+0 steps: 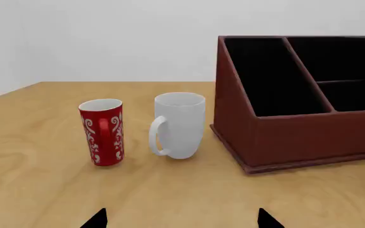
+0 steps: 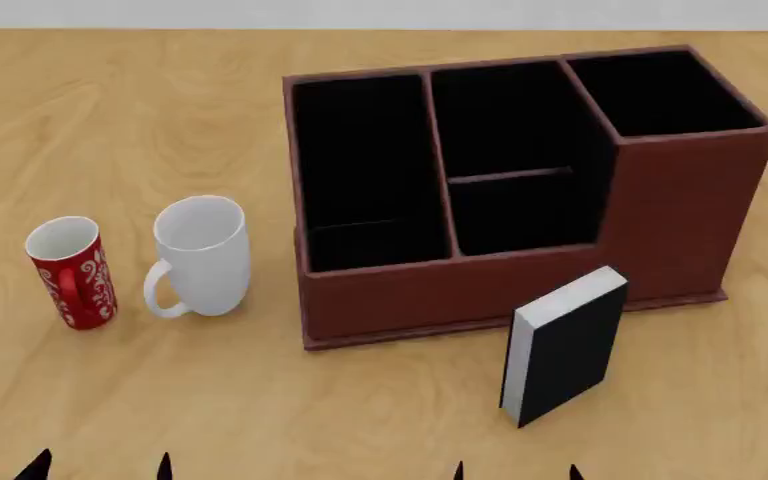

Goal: Pick up the book and place it in the right compartment of the caddy.

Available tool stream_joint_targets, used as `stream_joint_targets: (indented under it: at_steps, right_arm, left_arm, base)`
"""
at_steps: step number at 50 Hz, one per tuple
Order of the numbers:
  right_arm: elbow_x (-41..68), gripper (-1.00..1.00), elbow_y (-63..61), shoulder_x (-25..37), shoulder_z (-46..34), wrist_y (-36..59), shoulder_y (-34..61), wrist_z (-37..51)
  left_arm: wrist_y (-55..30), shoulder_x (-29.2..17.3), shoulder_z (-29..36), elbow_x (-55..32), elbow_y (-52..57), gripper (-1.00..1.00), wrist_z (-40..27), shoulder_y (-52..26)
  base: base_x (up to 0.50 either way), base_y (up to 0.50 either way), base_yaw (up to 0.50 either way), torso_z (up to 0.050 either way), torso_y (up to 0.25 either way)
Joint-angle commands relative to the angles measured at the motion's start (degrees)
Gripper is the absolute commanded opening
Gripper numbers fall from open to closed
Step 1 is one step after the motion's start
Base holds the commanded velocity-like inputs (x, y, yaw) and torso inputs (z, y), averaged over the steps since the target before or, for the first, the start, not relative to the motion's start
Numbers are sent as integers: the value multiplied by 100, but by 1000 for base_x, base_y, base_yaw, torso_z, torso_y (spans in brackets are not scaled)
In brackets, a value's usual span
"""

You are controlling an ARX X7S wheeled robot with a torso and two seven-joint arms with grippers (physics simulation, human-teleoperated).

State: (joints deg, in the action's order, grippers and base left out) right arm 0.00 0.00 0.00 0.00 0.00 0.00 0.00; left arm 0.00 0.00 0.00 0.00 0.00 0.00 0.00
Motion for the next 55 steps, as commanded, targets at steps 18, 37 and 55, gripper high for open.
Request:
stream_joint_targets:
  at_steps: [18, 37, 55]
  right_arm:
    - [395, 100, -154, 336, -324, 4, -83, 305]
    - [746, 100, -1976, 624, -300, 1470, 592, 559]
    - [1190, 100, -3388, 1046, 31, 3588, 2339, 863]
  left_arm:
    - [-150, -307, 306, -466, 202, 100, -334, 59]
    - [-1729, -616, 258, -1214, 2310, 100, -472, -915]
    - [-3759, -985, 154, -1778, 3657, 100, -919, -2556]
  base:
    - [0, 0, 0, 0, 0]
    - [0, 0, 0, 0, 0]
    - [0, 0, 0, 0, 0]
